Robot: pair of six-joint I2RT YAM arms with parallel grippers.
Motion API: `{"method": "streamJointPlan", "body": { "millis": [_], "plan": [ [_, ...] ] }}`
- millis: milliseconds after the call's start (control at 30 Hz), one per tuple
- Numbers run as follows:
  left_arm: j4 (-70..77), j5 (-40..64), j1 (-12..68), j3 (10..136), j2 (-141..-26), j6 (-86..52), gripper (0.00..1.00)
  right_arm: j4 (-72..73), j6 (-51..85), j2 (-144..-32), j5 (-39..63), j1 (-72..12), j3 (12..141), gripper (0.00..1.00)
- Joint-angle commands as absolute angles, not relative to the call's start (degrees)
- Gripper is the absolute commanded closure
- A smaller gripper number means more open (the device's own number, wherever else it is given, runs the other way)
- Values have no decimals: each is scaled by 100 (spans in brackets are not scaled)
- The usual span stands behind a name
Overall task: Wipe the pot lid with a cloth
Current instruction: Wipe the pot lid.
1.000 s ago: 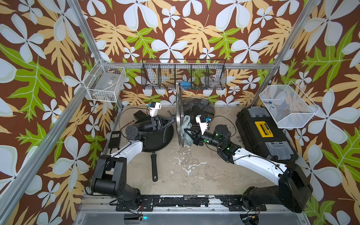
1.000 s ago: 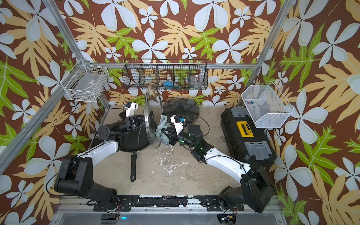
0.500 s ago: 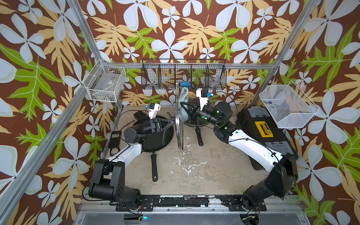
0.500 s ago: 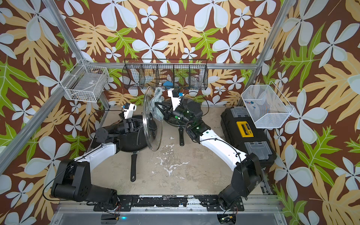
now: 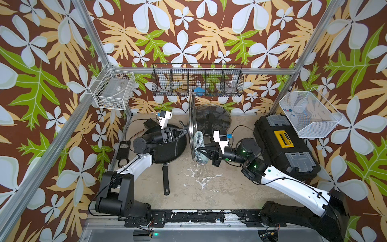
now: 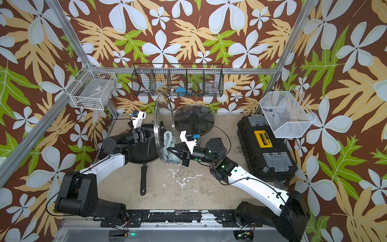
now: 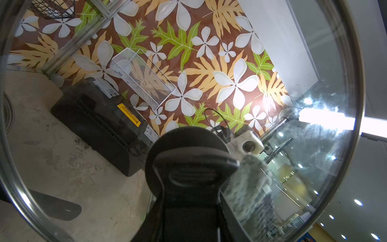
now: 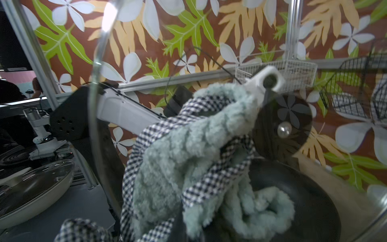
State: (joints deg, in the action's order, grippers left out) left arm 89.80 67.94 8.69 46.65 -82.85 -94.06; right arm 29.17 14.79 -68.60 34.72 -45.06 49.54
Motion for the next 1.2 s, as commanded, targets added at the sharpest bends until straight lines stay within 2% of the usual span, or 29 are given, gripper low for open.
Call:
{"method": "streamJointPlan", "body": {
  "millis": [0, 267, 433, 700, 867, 1033, 1167],
  "plan": [
    [9817, 6434, 853, 4768, -8247, -9463, 100, 2911, 1611, -7193, 2874, -4500, 4915, 100],
    [9848, 6526, 857, 4826, -8212, -9698, 100, 3207, 1912, -8368, 2605, -4098, 5551, 100],
    [9861, 6558, 853, 4702, -8098, -9621, 100, 2947, 1893, -9030, 2618, -3803, 6674, 100],
    [9725, 6627, 854, 4561, -8059, -9348, 100, 2588, 1763, -9198, 3182, -3805, 8319, 100],
    [9625, 6557, 853, 4528, -8121, -9222, 100, 2811, 1434, -8395, 3577, -4097, 7863, 100],
    [9598, 6485, 854, 4552, -8178, -9226, 100, 3247, 1330, -7428, 4085, -4388, 6583, 100],
    [9589, 6487, 853, 4579, -8151, -9234, 100, 3357, 1334, -6975, 3909, -4487, 5567, 100]
  ]
}}
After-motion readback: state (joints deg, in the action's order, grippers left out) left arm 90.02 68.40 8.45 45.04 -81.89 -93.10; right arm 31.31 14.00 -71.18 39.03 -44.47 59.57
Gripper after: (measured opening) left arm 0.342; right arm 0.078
